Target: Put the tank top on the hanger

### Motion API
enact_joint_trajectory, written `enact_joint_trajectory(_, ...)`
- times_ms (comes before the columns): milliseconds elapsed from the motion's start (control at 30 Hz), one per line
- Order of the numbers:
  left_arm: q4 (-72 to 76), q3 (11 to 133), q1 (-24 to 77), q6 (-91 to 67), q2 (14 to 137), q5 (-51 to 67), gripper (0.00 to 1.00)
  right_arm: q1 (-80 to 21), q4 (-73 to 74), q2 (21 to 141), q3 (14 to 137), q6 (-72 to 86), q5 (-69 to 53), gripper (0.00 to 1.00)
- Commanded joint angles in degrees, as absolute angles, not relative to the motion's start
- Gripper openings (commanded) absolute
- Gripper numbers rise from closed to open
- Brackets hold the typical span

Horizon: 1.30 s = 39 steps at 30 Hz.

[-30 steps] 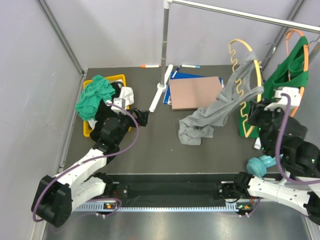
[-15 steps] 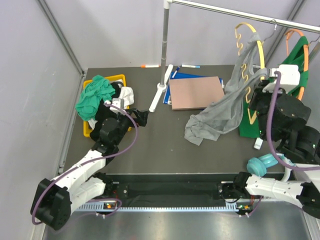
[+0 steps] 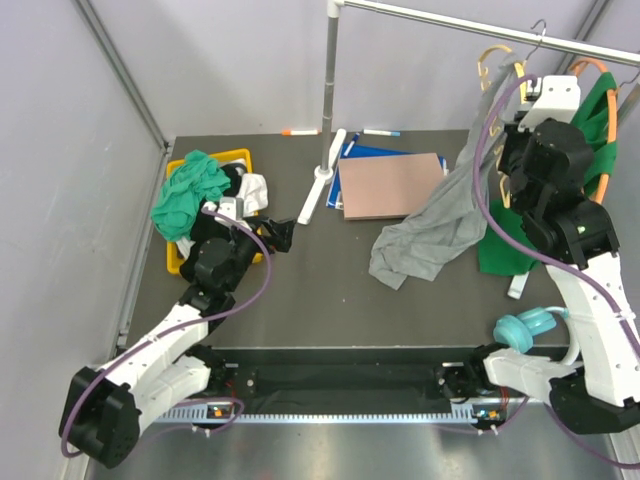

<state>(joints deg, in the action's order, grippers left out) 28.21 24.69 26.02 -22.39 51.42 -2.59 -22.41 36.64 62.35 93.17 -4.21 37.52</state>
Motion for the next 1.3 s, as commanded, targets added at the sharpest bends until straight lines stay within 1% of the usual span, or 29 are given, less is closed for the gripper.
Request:
enact_joint_trajectory(0,29.18,24.34,26.10,-21.97,50.36,-3.16,0.99,-17.50,29.53,61.44,95.10,-2.64,30.06,0.00)
enact_joint_trajectory(133,29.36,24.35,26.02,-22.15,51.06,-2.90,0.99,-13.11,29.79,60.56,93.17,-1.85,29.00,0.00)
enact_joint_trajectory(333,29.62,24.43,26.10,-22.50,51.59,-2.46,0.99,-9.15,30.06,58.36,87.64,1.39,26.98,0.00)
enact_joint_trajectory(467,29.71,24.26,26.10,-22.41,51.50,-2.64,0.99,-8.53,29.88,56.52,83.33,2.37,27.07,0.00)
enact_joint_trajectory(667,29.97,24.26,26.02,-22.41,52.21,-2.46,0.99,-8.53,29.88,54.41,81.39,3.43,27.07,0.00)
enact_joint_trajectory(700,29.97,24.26,26.02,-22.50,52.29,-2.37,0.99,-8.53,29.97,54.14,81.39,3.60,26.72,0.03)
enact_joint_trajectory(733,29.97,24.26,26.10,-22.50,52.47,-2.37,0.99,-8.53,29.97,53.79,81.47,3.60,26.37,0.14)
enact_joint_trajectory(833,30.15,24.26,26.10,-22.41,52.56,-2.37,0.99,-8.53,30.58,53.09,82.26,3.69,25.23,0.36)
enact_joint_trajectory(900,29.97,24.26,26.10,-22.59,52.56,-2.90,0.99,-8.53,31.55,52.91,82.70,4.04,25.14,0.46)
enact_joint_trajectory(933,29.88,24.17,26.10,-22.67,52.30,-3.68,0.99,-8.53,31.81,52.39,82.97,4.22,25.05,0.56)
enact_joint_trajectory(1000,29.71,23.99,26.10,-22.68,52.12,-4.22,0.99,-8.53,32.34,51.77,82.88,4.57,24.17,0.69)
enact_joint_trajectory(1033,29.71,23.91,26.10,-22.68,51.86,-4.39,0.99,-8.53,32.34,50.98,82.88,4.66,24.17,0.81)
enact_joint_trajectory(1100,29.71,23.73,26.10,-22.68,51.51,-4.83,0.99,-8.53,32.78,49.67,82.79,5.10,24.34,0.91)
enact_joint_trajectory(1133,29.71,23.64,26.10,-22.68,51.42,-5.18,0.99,-8.53,33.13,49.14,82.97,5.18,24.87,0.98)
enact_joint_trajectory(1167,29.71,23.64,26.10,-22.68,51.42,-5.27,0.99,-8.53,33.13,48.43,82.97,5.53,25.74,1.00)
enact_joint_trajectory(1267,29.62,23.55,26.10,-22.59,51.24,-5.45,0.99,-8.44,32.00,45.54,82.97,5.45,25.58,1.00)
